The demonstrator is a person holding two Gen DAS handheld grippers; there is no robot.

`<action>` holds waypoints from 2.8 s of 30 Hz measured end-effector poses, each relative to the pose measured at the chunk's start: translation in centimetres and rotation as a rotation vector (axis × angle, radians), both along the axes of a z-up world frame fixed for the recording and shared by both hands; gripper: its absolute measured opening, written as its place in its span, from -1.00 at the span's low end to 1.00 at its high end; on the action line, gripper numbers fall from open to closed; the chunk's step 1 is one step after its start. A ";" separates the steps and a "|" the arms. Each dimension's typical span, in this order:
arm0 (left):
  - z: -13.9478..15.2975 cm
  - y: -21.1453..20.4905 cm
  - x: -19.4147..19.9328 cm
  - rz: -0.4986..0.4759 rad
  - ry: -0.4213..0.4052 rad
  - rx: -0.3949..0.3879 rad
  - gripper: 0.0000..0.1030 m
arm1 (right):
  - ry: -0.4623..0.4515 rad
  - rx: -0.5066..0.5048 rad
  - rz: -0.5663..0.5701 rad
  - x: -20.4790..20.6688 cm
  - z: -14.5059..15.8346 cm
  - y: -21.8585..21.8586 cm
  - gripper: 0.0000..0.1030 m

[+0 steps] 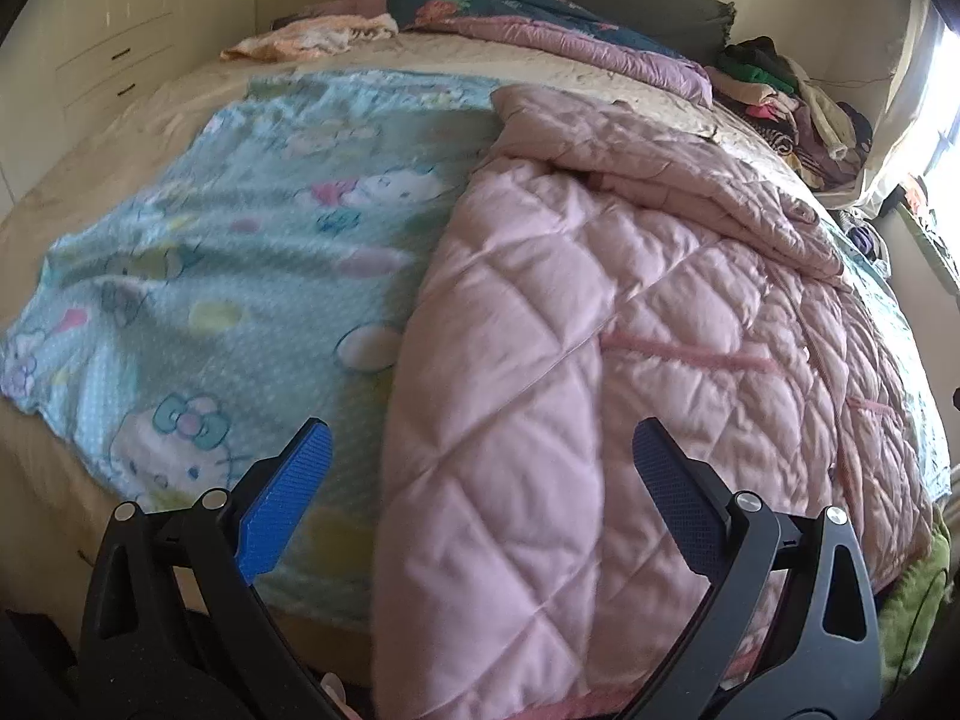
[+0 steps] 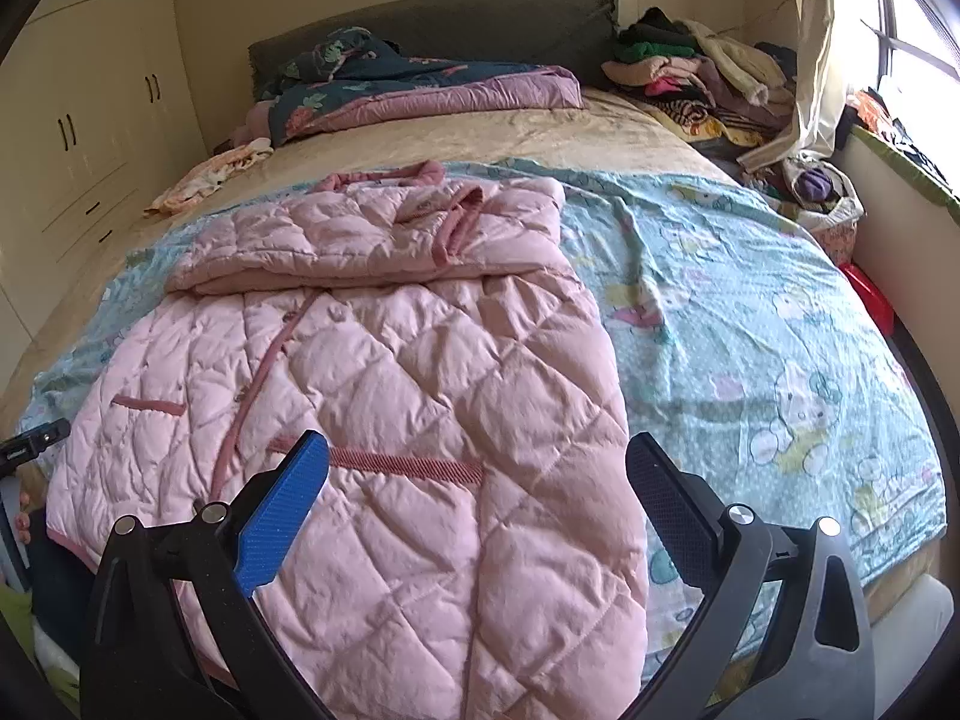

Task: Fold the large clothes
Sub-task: 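Grasp the jacket hem edge with both grippers, then lift the hem with both grippers and carry it toward the collar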

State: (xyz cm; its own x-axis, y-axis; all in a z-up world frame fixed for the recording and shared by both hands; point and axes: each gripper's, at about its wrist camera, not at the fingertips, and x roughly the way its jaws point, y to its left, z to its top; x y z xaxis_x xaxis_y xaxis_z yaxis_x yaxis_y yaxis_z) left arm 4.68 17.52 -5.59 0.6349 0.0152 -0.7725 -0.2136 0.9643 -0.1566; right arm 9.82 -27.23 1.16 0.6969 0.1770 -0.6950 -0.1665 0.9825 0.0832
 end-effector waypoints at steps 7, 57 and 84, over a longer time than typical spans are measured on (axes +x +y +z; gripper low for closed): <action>-1.7 1.3 -1.8 -0.024 0.055 -0.053 0.29 | 0.022 -0.019 0.000 -0.5 -0.7 -0.5 0.92; -3.7 -3.7 -5.3 -0.144 0.131 -0.002 -0.16 | 0.302 0.125 0.113 -8.2 -8.5 -5.5 -0.36; 8.0 -5.1 -1.1 -0.185 -0.213 0.016 -0.83 | -0.117 0.239 0.164 -5.9 4.3 -4.5 -0.71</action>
